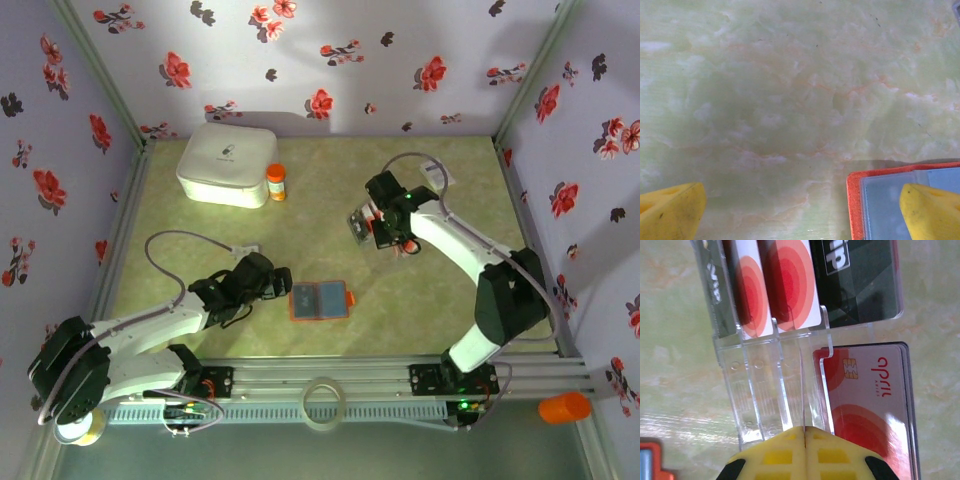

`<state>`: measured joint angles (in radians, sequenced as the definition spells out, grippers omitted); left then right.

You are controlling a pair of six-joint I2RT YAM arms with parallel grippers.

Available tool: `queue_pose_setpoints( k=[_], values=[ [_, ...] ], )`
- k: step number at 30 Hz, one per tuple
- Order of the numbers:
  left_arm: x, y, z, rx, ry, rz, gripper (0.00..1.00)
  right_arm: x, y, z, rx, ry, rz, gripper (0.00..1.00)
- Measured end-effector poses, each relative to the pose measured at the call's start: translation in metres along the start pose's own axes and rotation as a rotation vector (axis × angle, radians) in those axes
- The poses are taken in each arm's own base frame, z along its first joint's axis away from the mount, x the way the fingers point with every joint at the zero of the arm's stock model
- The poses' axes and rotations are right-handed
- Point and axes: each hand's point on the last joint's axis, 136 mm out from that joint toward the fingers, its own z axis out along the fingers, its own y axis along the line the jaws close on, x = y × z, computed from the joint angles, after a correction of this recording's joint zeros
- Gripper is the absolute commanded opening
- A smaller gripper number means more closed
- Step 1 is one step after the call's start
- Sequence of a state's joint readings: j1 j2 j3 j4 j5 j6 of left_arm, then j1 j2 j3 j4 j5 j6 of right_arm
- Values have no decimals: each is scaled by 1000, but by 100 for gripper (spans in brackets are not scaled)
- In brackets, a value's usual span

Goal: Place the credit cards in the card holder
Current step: Pick up the credit card from the storage box.

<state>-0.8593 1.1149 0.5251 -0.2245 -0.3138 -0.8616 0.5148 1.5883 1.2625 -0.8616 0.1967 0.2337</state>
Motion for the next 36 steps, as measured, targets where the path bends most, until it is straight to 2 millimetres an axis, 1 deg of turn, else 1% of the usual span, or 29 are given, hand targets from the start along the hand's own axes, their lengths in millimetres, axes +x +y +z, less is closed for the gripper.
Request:
queue_pose_setpoints(
  k=[4,9,12,13,14,16,18,21,23,25,27,30,32,36],
  values=[
    [-1,0,-1,3,-3,-2,100,-11,3,-25,-50,-61,11,0],
    [-3,-3,-4,20,-8,-11,100,-19,13,-71,-182,-186,64,0],
    [1,-5,-4,28,10,-5,100,-16,24,-89,-302,-262,122,0],
    [3,-7,-4,30,20,1,100,-13,28,-91,-341,-275,141,0],
    [5,-9,-3,31,29,9,100,-8,34,-91,-396,-288,168,0],
    [9,-15,-1,32,53,29,100,2,47,-83,-491,-290,221,0],
    [15,-22,1,32,76,52,100,15,60,-67,-585,-272,292,0],
    [23,-31,4,27,107,91,100,36,74,-43,-671,-238,376,0],
    [27,-36,5,22,121,119,100,48,83,-33,-707,-224,407,0],
    [32,-40,6,13,131,146,100,57,95,-30,-743,-221,412,0],
    [37,-41,7,1,144,174,100,60,106,-34,-786,-240,409,0],
    [43,-40,9,-20,157,202,100,62,117,-37,-838,-279,415,0],
    [47,-37,10,-40,163,215,100,66,120,-32,-859,-290,435,0],
    [49,-31,11,-68,168,230,100,78,118,-17,-858,-288,476,0]
  ],
)
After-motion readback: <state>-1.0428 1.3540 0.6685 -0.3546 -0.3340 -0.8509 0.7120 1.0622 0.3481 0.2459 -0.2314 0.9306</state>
